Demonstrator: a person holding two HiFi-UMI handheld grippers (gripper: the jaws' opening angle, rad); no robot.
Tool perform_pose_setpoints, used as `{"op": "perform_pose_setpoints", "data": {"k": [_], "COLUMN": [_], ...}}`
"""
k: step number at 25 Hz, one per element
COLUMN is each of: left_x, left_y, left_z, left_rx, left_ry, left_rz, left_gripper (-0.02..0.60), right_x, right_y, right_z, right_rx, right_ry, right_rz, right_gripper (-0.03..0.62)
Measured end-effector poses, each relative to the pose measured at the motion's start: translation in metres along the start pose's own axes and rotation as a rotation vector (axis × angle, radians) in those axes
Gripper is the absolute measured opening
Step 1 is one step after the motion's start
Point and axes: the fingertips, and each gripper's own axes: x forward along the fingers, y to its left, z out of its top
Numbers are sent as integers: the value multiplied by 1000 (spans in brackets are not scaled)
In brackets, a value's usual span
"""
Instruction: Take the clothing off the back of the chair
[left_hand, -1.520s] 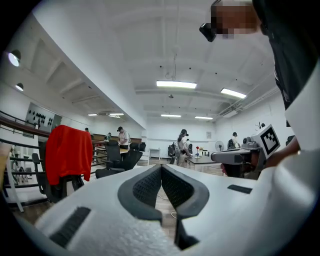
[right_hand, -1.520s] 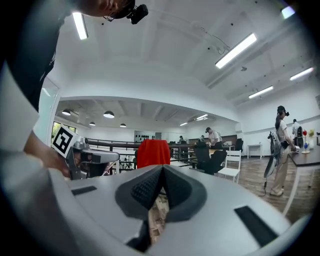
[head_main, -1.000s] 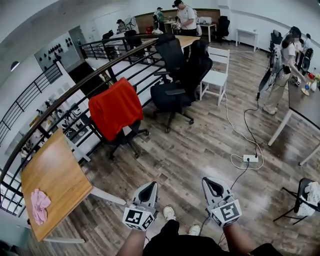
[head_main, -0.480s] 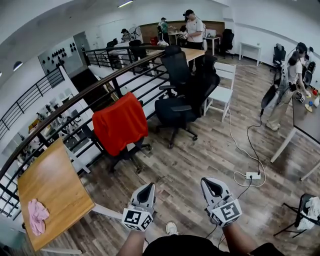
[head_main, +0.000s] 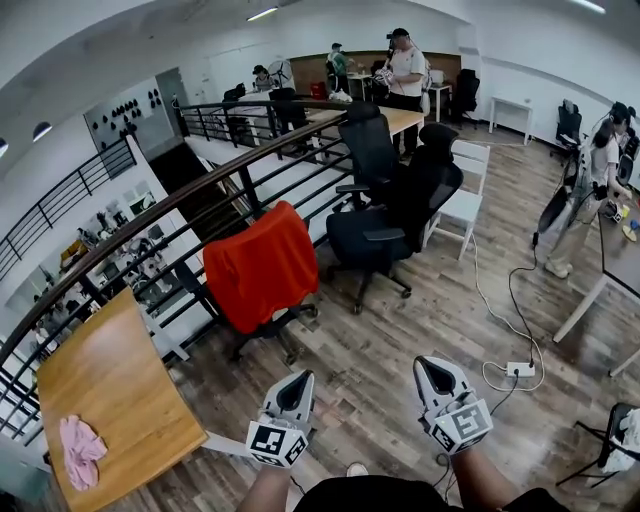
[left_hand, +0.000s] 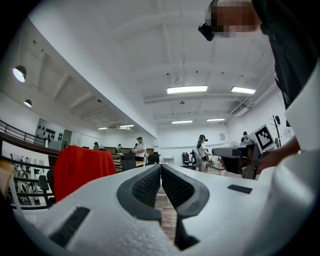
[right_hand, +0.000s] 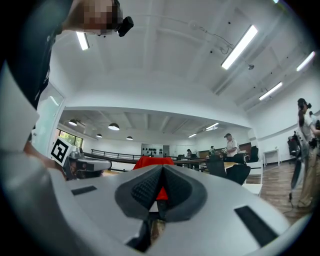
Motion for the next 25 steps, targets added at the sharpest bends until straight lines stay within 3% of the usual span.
{"op": "perform_pose_setpoints", "data": {"k": [14,25], "left_x": [1,44], "left_y": [66,116], "left_z": [-18,-28], "left_rx": [-34,-25], "left_ry": [27,49], "left_rz": [44,113], "left_gripper": [17,17], "right_x": [63,142], "right_y": [11,-12], "right_z": [-22,-41], "right_rx": [13,27], "right_ry": [72,83], "right_rz": [19,95], "right_gripper": [2,2]}}
